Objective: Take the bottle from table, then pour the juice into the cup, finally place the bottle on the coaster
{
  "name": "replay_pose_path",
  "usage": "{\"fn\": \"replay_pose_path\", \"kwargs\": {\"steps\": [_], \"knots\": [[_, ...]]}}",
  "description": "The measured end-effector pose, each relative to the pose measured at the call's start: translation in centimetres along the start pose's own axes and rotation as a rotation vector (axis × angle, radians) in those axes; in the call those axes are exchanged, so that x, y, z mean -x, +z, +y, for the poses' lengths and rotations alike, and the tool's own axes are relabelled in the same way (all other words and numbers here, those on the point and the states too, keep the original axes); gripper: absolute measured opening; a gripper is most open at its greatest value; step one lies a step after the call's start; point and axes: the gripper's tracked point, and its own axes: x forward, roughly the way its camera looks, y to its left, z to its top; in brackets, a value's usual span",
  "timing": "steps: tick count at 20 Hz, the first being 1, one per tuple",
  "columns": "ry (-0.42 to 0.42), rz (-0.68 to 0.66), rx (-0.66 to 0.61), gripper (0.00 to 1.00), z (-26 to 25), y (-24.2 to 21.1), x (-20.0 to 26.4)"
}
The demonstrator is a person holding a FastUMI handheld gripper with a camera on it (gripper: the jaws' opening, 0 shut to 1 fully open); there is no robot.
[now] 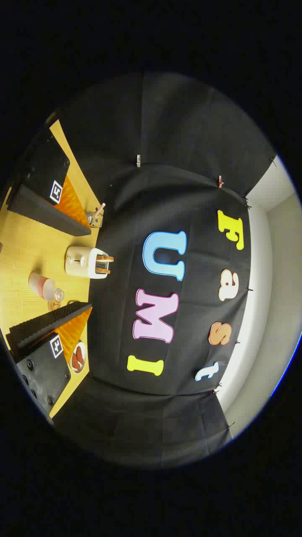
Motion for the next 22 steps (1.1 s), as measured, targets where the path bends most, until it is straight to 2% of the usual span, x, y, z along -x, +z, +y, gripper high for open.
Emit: {"fn": "replay_pose_path", "kwargs": {"steps": [9, 22], "knots": [[-0.079, 0.02, -0.047, 0.97, -2.6, -1.3, -0.2], [-0.071, 0.068, -0.039, 0.97, -1.9, -3.6, -0.5]]}}
